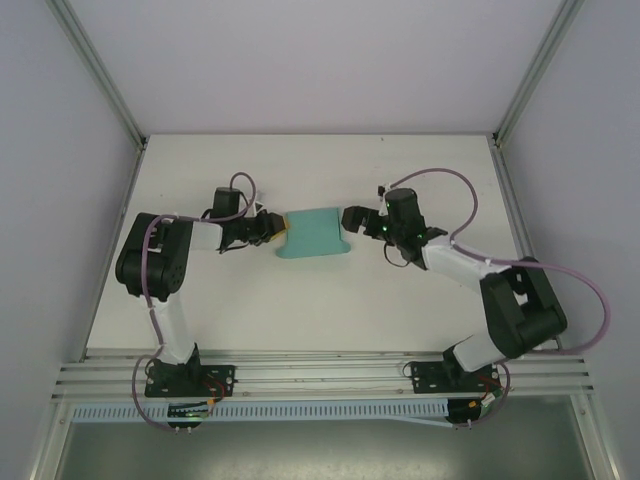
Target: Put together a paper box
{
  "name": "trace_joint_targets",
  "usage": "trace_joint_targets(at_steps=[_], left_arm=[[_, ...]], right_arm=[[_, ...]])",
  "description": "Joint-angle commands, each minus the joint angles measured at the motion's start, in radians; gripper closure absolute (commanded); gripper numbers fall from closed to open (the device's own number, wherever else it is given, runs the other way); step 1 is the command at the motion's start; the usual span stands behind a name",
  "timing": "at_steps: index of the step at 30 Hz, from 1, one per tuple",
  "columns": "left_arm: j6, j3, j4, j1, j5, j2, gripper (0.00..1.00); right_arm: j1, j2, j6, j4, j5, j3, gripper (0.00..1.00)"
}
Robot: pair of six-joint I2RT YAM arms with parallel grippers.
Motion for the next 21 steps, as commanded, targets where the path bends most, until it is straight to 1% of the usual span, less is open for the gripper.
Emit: trace_joint_targets(at_steps=[1, 2, 7, 10, 15, 21], left_arm=[[-0.033, -0.056, 0.041, 0.027, 0.056, 0.049, 0.92], [-0.022, -0.059, 0.036, 0.029, 0.051, 0.046, 0.95], [0.007, -0.065, -0.001, 0.032, 0.027, 0.035, 0.95], [0.028, -0.062, -0.016, 0.032, 0.023, 0.028, 0.95], [0.057, -0.049, -0.053, 0.032, 0.0, 0.019, 0.95], [0.061, -0.045, -0.062, 0.032, -0.003, 0.018, 0.95]], right_arm=[[-0.035, 0.101, 0.1, -0.018, -0.233, 0.058, 0.01], [-0.041, 0.135, 0.118, 0.004, -0.272, 0.073, 0.01], [-0.046, 0.291, 0.177, 0.053, -0.426, 0.163, 0.01], [-0.043, 0.329, 0.199, 0.11, -0.459, 0.179, 0.01], [-0.042, 0.324, 0.214, 0.172, -0.486, 0.175, 0.02], [-0.057, 0.287, 0.228, 0.172, -0.485, 0.156, 0.02]])
